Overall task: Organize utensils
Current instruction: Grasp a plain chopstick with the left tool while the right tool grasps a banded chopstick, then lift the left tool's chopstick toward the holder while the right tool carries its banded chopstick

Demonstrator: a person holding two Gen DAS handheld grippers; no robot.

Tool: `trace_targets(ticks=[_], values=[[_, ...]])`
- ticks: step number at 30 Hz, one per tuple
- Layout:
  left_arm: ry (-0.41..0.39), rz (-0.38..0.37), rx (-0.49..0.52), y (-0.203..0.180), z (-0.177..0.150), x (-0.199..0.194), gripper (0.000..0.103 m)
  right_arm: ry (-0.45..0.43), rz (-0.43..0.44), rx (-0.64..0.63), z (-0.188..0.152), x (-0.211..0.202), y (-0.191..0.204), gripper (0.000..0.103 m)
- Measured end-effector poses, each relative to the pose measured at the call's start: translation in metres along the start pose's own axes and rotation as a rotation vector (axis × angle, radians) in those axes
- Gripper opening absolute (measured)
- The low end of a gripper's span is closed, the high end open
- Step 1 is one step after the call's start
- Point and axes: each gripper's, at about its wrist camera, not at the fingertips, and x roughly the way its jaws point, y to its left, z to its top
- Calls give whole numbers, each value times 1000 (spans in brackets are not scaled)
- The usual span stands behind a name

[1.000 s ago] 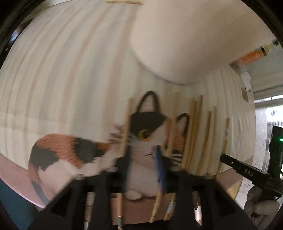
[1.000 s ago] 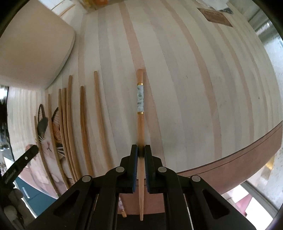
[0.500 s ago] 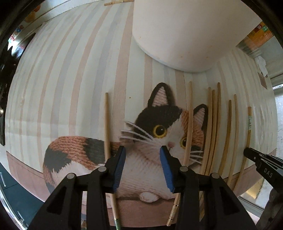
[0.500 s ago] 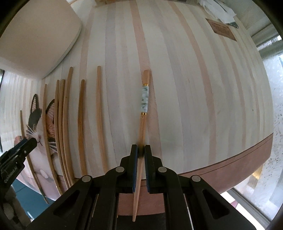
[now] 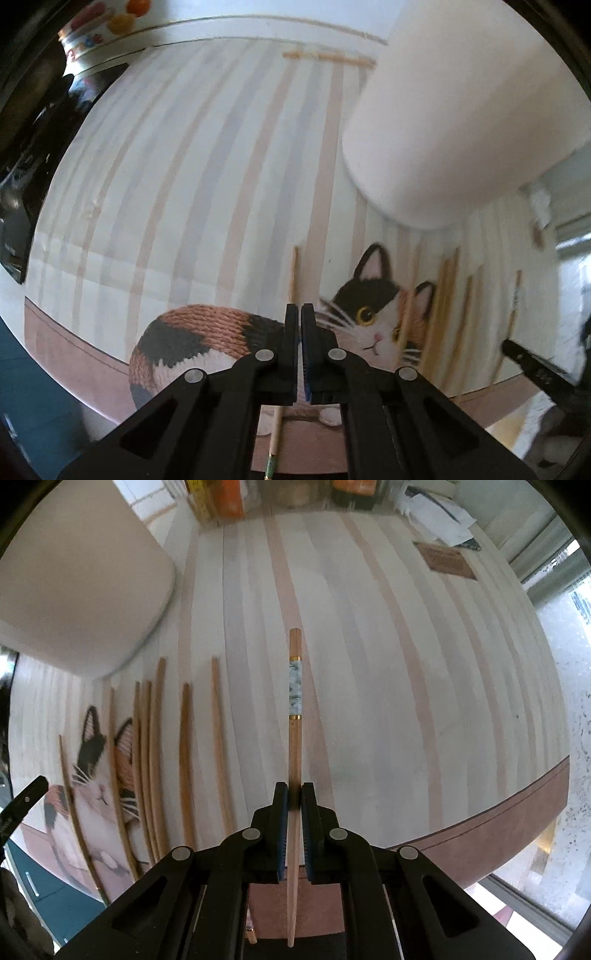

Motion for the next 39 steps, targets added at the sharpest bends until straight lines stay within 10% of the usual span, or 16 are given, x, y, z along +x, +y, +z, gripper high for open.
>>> trace_targets(ticks=[4, 8, 15, 17, 39], values=[[34, -66, -13, 9, 7, -1, 7, -11, 28, 6, 7, -14, -6, 7], [124, -34, -2, 7, 12, 28, 38, 10, 45, 10, 9, -16, -13, 7], [129, 108, 109, -14, -2, 54, 32, 16, 24, -11, 12, -11, -7, 7], [106, 129, 135, -23, -1, 56, 4, 16, 17, -9, 13, -3, 4, 7], [-352, 97, -34, -10, 63, -106, 4, -291, 153, 77, 40, -98, 10, 7]])
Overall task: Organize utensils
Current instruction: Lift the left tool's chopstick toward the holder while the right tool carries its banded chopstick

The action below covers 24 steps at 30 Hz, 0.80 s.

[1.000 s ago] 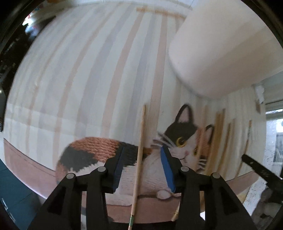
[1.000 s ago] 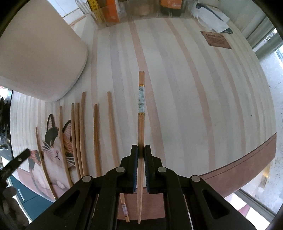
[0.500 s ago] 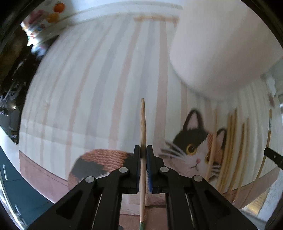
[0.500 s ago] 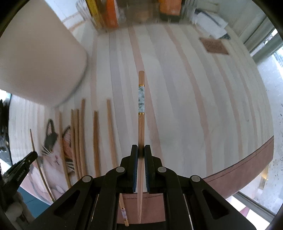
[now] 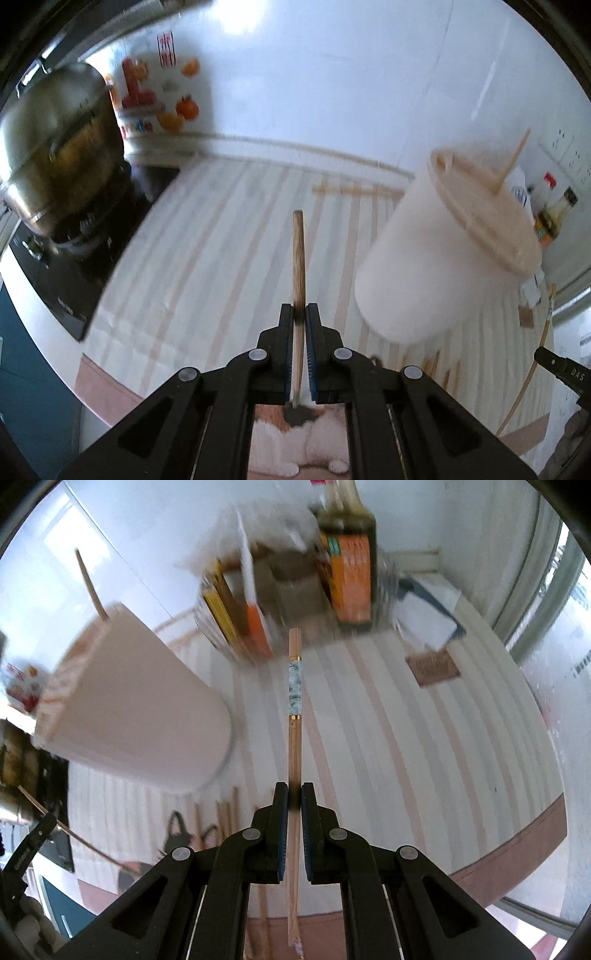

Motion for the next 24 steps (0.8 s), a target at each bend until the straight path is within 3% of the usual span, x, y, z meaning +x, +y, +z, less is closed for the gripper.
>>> trace_targets(ticks=[9, 19, 24], values=[[-155, 5, 23, 2, 50, -46, 4, -108, 63, -17, 33, -38, 27, 7], [-357, -116, -12, -2, 124, -160, 4, -304, 208, 100, 107, -108, 56, 7], [-393, -182, -4, -14, 148, -182, 4, -380, 238, 138, 135, -124, 73, 7]])
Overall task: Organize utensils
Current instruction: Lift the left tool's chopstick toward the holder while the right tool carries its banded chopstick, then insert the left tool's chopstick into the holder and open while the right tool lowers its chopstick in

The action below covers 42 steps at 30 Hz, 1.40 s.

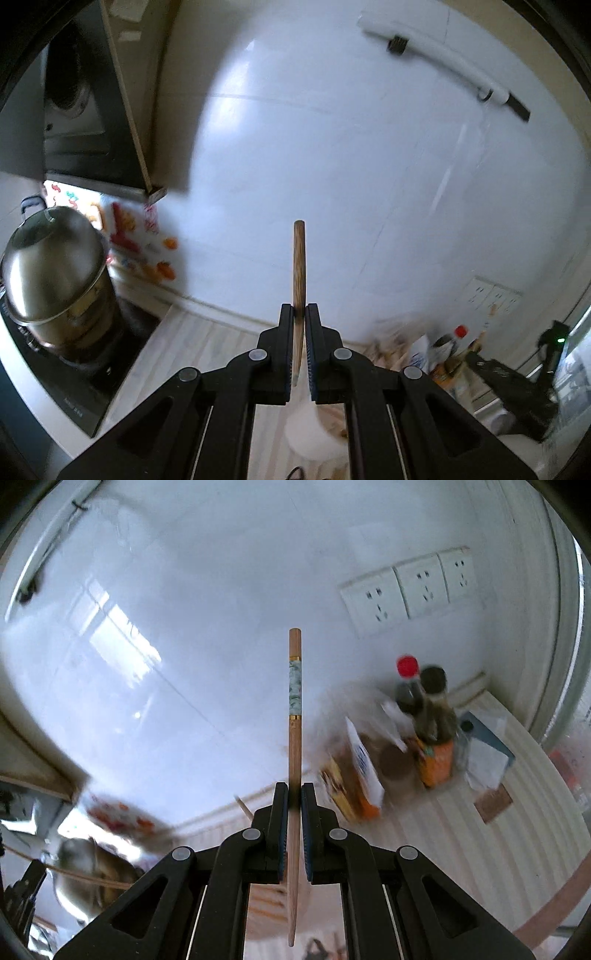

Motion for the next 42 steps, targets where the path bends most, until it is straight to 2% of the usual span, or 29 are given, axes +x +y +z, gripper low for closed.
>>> trace_targets(ticks=[5, 9, 13, 24, 27, 28, 29, 30, 31, 32, 34, 36, 37, 38, 40, 42], values=[[22, -69, -14, -16, 9, 24, 4, -69, -15, 31, 12, 13, 10, 7], [64, -109, -49, -27, 0, 55, 4, -116, -43, 80, 11, 27, 8, 7], [133, -143, -31, -39, -13, 84, 4, -146, -78, 118, 6, 42, 3, 7], [234, -133, 32, -50, -33, 129, 4, -126, -128, 40, -10, 69, 8, 7], [287, -143, 38, -51, -33, 131, 6, -60, -112, -30, -16, 77, 16, 8], [297, -135, 51, -53, -31, 128, 10, -37, -113, -57, -19, 78, 19, 8], [292, -129, 64, -54, -30, 124, 18, -10, -109, -86, -21, 78, 23, 14], [275, -120, 80, -54, -28, 118, 23, 6, -104, -105, -23, 76, 25, 32], [249, -96, 101, -55, -25, 109, 41, 19, -96, -120, -26, 72, 26, 44], [230, -78, 109, -53, -23, 103, 64, 25, -87, -127, -28, 67, 27, 62], [181, -44, 104, -44, -20, 89, 79, 19, -84, -134, -29, 51, 25, 64], [148, -13, 101, -36, -20, 81, 80, 19, -73, -121, -30, 37, 18, 64], [131, 12, 105, -30, -23, 78, 84, 25, -67, -107, -31, 30, 13, 64], [123, 38, 111, -26, -26, 78, 95, 34, -66, -98, -32, 25, 8, 64], [132, 80, 116, -17, -36, 82, 103, 53, -62, -73, -37, 17, -3, 64], [170, 100, 124, -12, -50, 89, 103, 74, -58, -59, -41, 14, -12, 64]])
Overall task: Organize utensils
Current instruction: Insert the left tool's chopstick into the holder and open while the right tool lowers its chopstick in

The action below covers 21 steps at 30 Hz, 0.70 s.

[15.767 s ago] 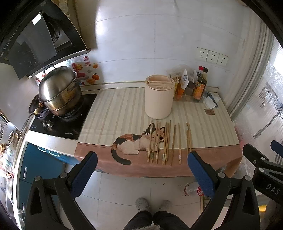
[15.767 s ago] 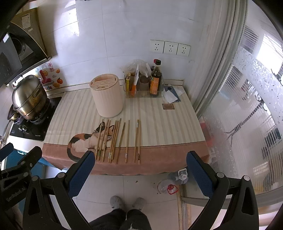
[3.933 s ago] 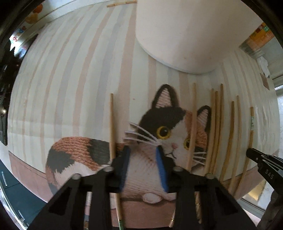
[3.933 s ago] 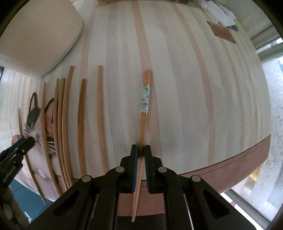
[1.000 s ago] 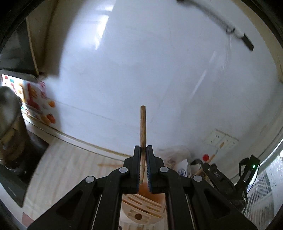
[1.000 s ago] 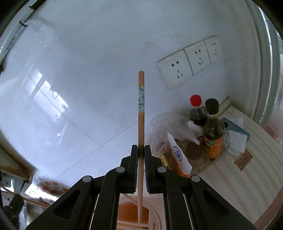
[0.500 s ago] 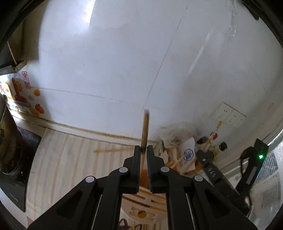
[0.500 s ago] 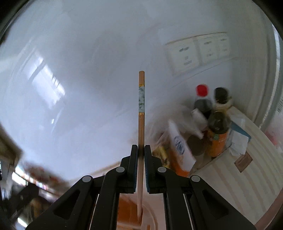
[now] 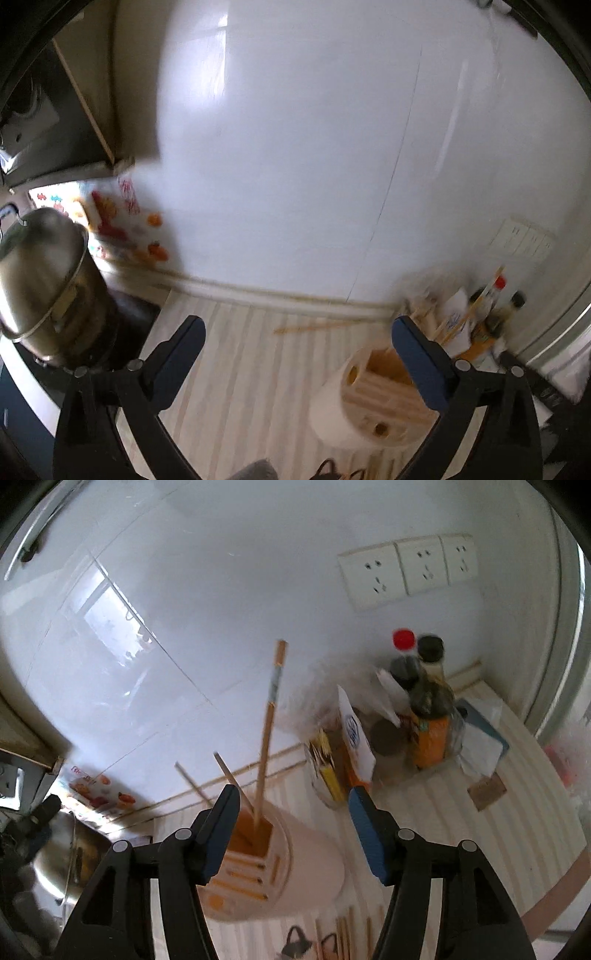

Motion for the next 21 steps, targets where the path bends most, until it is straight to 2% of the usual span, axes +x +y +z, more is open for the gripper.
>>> trace_targets(ticks=[3, 6, 8, 11, 13, 17, 19, 20, 21], values=[[58, 33, 20, 0, -22, 14, 103, 27, 9, 27, -9, -2, -14, 64], [110, 66, 6, 5, -46, 25, 103, 74, 66, 92, -13, 3, -31, 64], [106, 141, -24, 8, -52, 31, 103, 74, 109, 131, -3, 8, -38, 64], [44, 366, -21, 8, -48, 41, 103, 39, 146, 145, 25, 16, -34, 63], [41, 444, -11, 6, -41, 51, 103, 38, 165, 136, 46, 27, -25, 63], [64, 444, -15, 3, -35, 67, 103, 46, 142, 87, 76, 55, -1, 60], [79, 448, -6, 0, -35, 71, 103, 66, 125, 81, 82, 70, 5, 46], [86, 444, -3, 1, -35, 72, 103, 79, 124, 75, 84, 77, 8, 24], [92, 440, -2, -2, -38, 74, 103, 87, 123, 67, 84, 81, 11, 8]])
